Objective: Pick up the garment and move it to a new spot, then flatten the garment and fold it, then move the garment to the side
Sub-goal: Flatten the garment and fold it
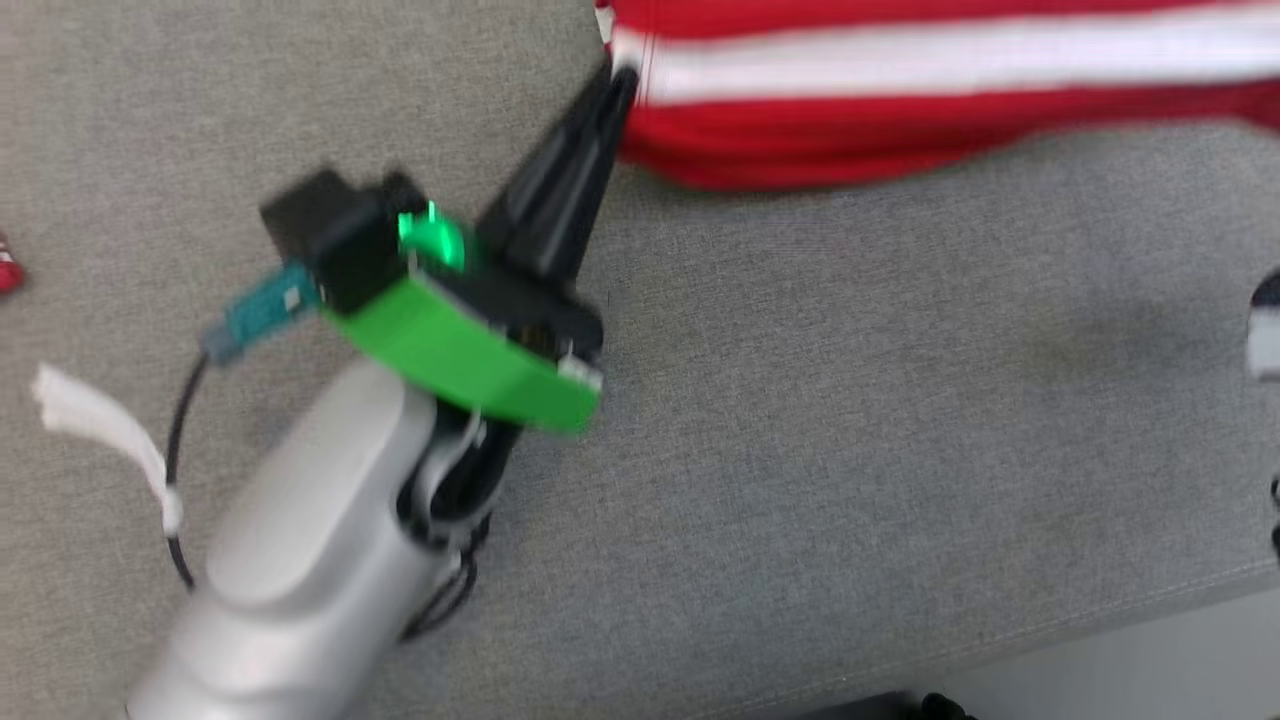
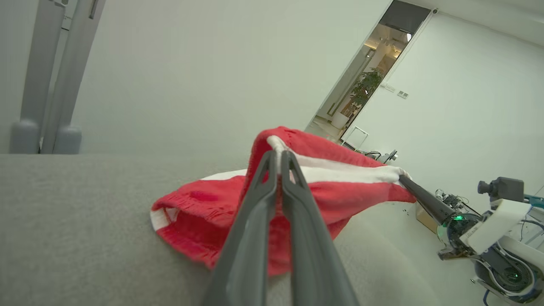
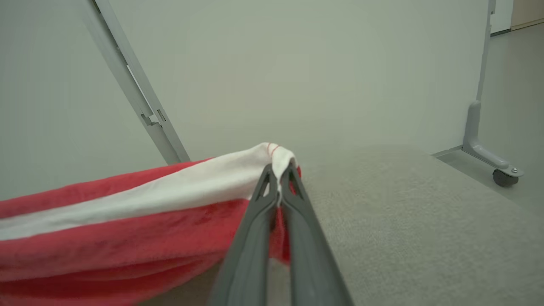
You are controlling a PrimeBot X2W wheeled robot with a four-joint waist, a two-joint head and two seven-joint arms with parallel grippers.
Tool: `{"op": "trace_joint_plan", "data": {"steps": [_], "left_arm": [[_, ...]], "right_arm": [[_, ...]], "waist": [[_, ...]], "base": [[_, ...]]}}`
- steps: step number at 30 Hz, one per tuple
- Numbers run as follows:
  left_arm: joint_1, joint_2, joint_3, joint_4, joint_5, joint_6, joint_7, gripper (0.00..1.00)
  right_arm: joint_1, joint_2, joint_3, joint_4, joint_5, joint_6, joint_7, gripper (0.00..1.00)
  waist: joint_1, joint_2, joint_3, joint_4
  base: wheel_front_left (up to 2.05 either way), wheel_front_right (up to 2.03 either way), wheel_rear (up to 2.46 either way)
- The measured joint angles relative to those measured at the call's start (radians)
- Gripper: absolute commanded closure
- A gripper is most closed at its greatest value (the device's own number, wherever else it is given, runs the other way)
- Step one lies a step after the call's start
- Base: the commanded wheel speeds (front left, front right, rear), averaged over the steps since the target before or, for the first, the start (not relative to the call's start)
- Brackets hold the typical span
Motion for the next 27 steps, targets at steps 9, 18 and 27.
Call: {"op": "trace_joint_plan", "data": {"steps": [9, 18, 27], "left_arm": [[0.384, 0.036, 0.043, -0.120, 0.101, -0.001, 0.000, 1.00], [0.560, 0.024, 0.092, -0.215, 0.158, -0.002, 0.000, 1.00], [0.412, -0.045, 0.089, -0.120, 0.166, -0.002, 0.000, 1.00]], "right_arm": [[0.362, 0.103, -0.100, -0.147, -0.140, 0.001, 0.000, 1.00], [0.518, 0.119, -0.123, -0.247, -0.212, 0.001, 0.000, 1.00], [0.336, 0.128, -0.107, -0.114, -0.210, 0.001, 0.000, 1.00]], "waist": [[-0.0001, 0.0000, -0.088, 0.020], [-0.0002, 0.0000, -0.188, 0.045], [-0.0001, 0.0000, -0.162, 0.074]], "base": [[0.00, 0.00, 0.00], [0.00, 0.00, 0.00], [0.00, 0.00, 0.00]]}}
